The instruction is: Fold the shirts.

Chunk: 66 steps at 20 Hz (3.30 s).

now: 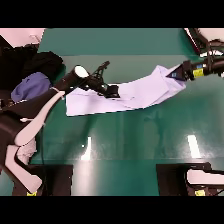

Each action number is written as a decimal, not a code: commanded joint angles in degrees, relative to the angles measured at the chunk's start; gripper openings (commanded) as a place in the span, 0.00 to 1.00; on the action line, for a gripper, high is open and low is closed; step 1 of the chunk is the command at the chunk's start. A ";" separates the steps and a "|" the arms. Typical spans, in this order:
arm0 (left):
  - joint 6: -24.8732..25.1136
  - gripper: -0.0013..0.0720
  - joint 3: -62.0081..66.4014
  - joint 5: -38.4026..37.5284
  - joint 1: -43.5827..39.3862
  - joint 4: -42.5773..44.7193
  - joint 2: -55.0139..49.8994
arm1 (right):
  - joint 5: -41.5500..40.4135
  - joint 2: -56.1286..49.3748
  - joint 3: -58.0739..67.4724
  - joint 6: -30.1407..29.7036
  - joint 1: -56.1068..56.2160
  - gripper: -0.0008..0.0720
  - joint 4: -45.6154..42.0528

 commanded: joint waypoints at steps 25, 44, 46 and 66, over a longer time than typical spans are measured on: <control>-3.39 0.05 15.80 -25.51 26.75 26.16 18.95 | -10.86 -25.49 30.51 2.08 42.32 0.03 -0.22; -3.37 0.79 0.96 -28.20 30.47 25.33 21.86 | -14.53 -7.45 -3.13 -4.55 23.89 0.80 -2.25; -3.34 0.79 -6.93 -23.52 30.47 26.34 21.86 | -15.08 -6.27 -6.60 -4.59 22.73 0.80 -1.38; -0.22 0.05 -11.56 -21.42 32.06 14.53 23.71 | -16.26 -5.09 -10.97 -4.59 24.76 0.80 -1.44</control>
